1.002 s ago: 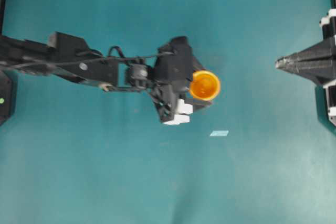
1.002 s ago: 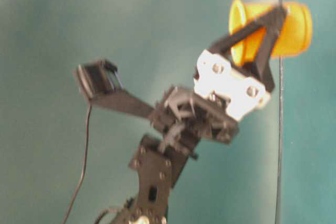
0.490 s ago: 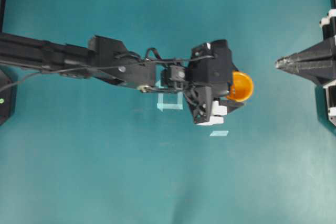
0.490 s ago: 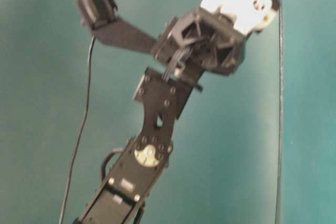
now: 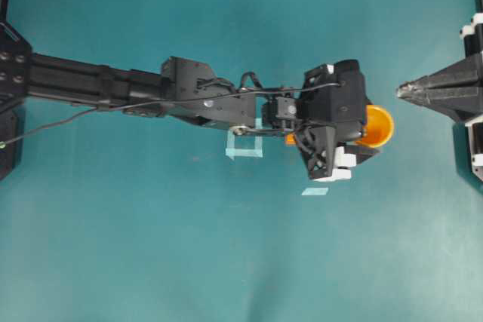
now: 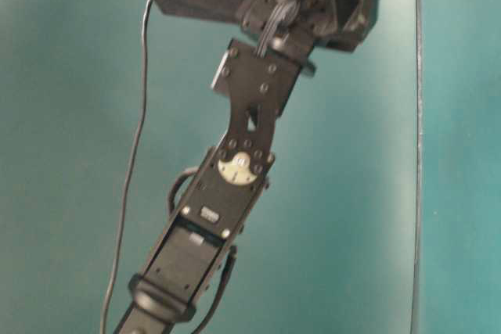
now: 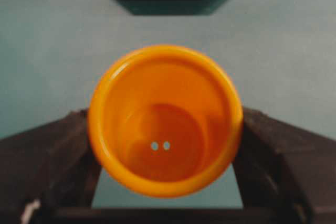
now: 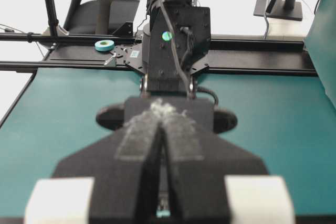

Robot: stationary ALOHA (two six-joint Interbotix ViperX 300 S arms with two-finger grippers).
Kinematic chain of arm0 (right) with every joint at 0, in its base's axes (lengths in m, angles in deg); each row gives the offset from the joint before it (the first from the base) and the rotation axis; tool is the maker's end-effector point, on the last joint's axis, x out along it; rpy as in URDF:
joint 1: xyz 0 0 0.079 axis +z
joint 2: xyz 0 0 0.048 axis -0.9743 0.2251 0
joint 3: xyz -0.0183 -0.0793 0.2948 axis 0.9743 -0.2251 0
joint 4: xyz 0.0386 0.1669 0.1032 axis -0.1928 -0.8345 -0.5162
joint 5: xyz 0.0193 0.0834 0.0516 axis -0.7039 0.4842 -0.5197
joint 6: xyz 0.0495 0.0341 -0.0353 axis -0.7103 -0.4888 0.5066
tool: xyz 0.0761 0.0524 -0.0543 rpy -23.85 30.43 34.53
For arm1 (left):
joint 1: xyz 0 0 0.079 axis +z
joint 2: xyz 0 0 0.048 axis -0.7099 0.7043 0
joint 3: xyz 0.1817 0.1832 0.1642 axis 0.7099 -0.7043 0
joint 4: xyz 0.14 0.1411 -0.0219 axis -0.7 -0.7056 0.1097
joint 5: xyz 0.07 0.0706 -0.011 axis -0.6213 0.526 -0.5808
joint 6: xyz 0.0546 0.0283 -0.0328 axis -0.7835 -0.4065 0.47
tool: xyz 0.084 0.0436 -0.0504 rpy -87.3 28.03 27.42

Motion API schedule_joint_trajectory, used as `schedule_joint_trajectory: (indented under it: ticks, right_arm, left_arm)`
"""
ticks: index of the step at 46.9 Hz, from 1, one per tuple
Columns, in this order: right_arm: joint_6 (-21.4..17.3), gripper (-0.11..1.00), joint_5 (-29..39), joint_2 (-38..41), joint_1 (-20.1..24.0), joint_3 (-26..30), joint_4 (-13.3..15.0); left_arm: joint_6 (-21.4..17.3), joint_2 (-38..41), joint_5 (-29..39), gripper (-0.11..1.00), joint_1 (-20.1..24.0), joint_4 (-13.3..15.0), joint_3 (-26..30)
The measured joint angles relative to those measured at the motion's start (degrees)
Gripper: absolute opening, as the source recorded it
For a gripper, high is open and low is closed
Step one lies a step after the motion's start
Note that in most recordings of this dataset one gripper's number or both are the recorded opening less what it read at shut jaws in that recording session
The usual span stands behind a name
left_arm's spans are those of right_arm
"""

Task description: Move the cup to the right with left arm.

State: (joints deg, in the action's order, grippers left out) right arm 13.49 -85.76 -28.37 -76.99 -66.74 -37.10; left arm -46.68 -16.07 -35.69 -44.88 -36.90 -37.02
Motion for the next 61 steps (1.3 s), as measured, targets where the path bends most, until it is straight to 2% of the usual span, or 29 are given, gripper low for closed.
schedule_joint_trajectory:
  ticks: [27, 39, 61]
  right_arm:
    - [0.1, -0.01, 0.1, 0.0, 0.1, 0.5, 0.0]
    - [0.1, -0.01, 0.0, -0.1, 0.1, 0.6, 0.0]
    - [0.1, -0.01, 0.0, 0.0, 0.0, 0.7, 0.0]
  left_arm:
    - [0.0, 7.7, 4.9, 0.69, -0.6, 0.0, 11.2]
    - [-0.2, 8.6, 9.5, 0.69, 0.3, 0.0, 14.4]
    - [-0.3, 11.3, 13.0, 0.69, 0.6, 0.0, 19.8]
